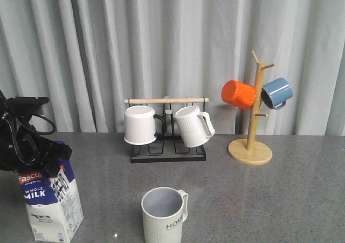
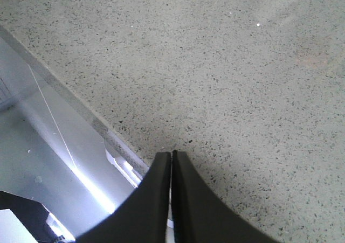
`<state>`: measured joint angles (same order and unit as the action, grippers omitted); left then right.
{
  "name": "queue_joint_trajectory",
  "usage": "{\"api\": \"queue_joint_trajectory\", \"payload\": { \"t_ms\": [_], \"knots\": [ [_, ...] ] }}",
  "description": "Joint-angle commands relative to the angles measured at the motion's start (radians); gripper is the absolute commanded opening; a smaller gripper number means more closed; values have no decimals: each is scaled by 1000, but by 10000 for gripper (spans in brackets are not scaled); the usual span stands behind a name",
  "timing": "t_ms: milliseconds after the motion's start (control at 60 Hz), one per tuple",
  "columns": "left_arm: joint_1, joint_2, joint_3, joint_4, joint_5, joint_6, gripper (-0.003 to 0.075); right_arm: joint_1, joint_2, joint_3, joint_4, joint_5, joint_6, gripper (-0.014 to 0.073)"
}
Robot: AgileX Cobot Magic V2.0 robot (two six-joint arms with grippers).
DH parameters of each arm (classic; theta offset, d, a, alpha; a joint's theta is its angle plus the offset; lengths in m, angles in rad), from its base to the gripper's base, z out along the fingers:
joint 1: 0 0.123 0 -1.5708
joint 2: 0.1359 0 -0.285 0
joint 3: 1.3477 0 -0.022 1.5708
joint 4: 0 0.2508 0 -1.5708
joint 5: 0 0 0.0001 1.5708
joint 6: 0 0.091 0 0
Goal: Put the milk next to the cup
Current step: 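Lift the milk carton and carry it beside the white mug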
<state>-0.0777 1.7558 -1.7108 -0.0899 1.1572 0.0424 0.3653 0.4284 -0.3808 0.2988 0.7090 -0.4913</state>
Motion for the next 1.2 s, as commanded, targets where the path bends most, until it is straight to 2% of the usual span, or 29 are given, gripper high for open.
{"api": "queue_joint_trajectory", "payload": {
  "t_ms": [0, 250, 517, 717, 917, 1184],
  "knots": [
    [-4, -53, -48, -52, -13, -7, 146, -4, 7, -24, 12, -62, -3, -5],
    [-4, -75, -151, -227, -26, -1, 92, -4, 7, -24, 12, -62, -3, -5],
    [-4, -69, -216, -413, -46, 71, 92, -4, 7, -24, 12, -60, -3, -5],
    [-10, -46, -214, -418, -5, 69, 92, -4, 7, -24, 12, -57, -3, -5],
    [-71, -10, -212, -386, 16, 69, 92, -4, 7, -24, 14, -58, -3, -5],
    [-124, 35, -214, -229, 70, 15, 92, -4, 7, -24, 15, -52, -3, -5]
  ]
}}
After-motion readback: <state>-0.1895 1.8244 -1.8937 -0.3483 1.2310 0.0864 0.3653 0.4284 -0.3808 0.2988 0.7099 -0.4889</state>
